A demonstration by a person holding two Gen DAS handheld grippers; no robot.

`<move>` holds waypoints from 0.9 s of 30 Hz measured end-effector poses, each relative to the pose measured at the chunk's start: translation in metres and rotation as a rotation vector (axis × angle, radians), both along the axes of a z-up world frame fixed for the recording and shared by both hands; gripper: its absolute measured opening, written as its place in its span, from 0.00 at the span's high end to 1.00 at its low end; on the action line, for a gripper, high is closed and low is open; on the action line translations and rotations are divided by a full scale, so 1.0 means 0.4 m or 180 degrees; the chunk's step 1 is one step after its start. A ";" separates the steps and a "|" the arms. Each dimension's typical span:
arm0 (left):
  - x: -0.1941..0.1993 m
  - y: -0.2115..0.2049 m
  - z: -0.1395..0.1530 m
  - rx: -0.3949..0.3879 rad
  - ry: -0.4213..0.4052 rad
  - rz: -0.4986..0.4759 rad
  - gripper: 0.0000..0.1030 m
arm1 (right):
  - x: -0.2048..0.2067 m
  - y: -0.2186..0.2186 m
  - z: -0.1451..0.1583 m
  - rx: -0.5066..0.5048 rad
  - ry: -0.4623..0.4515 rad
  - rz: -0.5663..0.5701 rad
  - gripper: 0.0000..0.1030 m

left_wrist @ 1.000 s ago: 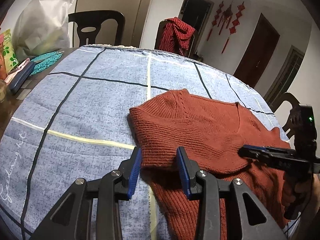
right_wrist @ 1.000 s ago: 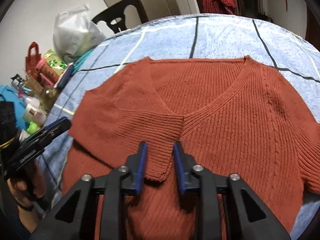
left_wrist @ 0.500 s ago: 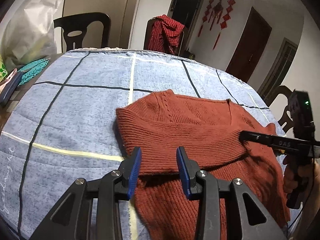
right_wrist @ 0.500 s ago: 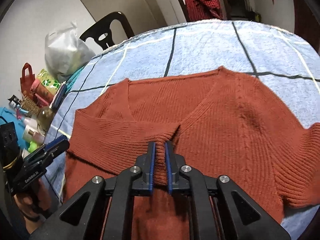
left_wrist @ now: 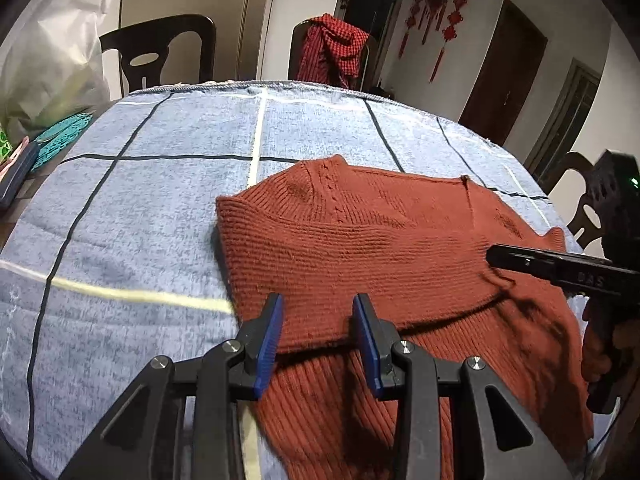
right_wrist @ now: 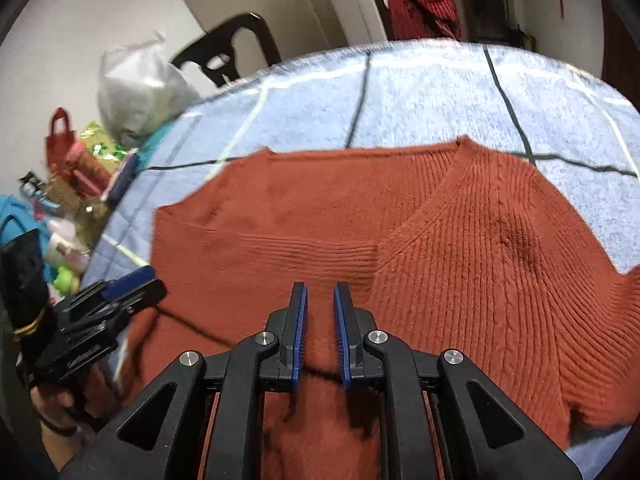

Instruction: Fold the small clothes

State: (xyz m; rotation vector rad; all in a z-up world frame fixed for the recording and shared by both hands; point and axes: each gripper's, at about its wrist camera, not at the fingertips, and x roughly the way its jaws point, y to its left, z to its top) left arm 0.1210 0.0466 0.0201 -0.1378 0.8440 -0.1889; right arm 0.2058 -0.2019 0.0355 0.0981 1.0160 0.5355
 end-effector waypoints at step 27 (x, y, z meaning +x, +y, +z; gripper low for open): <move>-0.210 -0.068 0.017 0.0233 -0.0029 0.0185 0.54 | -0.318 -0.261 0.048 -0.0175 -0.0420 -0.0401 0.61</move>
